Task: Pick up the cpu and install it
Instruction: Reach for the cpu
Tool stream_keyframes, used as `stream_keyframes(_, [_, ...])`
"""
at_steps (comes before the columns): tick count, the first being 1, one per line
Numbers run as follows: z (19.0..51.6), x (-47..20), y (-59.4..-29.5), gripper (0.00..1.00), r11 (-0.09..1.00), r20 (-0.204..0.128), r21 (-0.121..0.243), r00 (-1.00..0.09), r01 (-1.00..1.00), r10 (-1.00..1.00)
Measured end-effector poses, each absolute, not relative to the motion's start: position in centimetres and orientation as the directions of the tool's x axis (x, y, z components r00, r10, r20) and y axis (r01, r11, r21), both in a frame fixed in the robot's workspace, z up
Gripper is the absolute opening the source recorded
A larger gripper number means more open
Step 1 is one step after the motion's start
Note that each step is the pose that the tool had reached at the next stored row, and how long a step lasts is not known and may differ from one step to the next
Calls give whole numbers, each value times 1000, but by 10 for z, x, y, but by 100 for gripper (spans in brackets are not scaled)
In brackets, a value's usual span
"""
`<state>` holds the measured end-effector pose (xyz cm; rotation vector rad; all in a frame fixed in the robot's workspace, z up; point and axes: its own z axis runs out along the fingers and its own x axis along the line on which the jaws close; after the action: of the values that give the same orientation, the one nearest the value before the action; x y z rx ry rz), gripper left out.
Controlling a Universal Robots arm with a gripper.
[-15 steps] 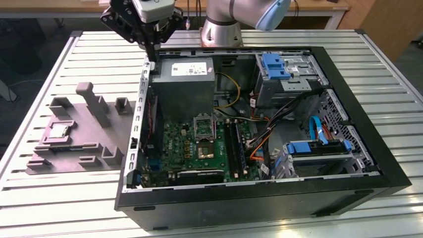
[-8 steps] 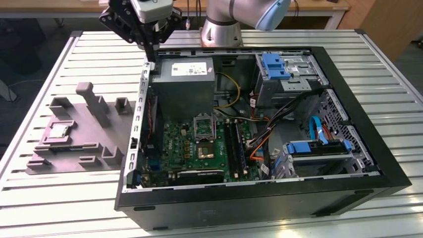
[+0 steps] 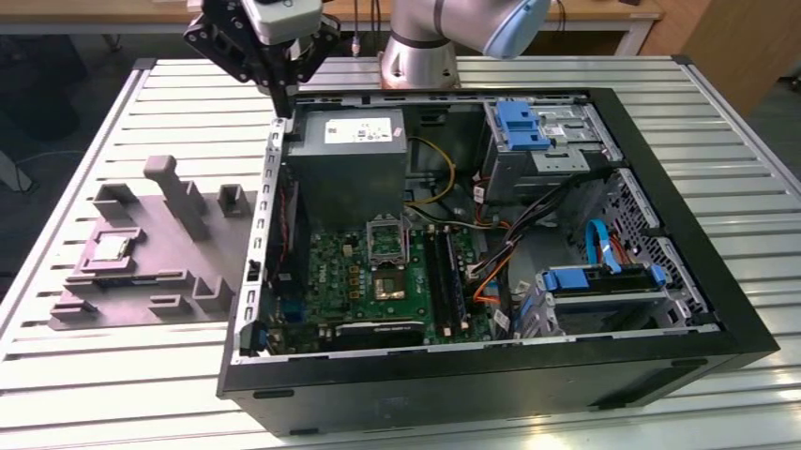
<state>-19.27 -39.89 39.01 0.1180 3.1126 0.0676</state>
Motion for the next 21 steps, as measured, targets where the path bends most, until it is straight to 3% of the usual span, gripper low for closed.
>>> stream_keyframes(21, [389,-197,-399,11,996,-24,44,-997,75,76])
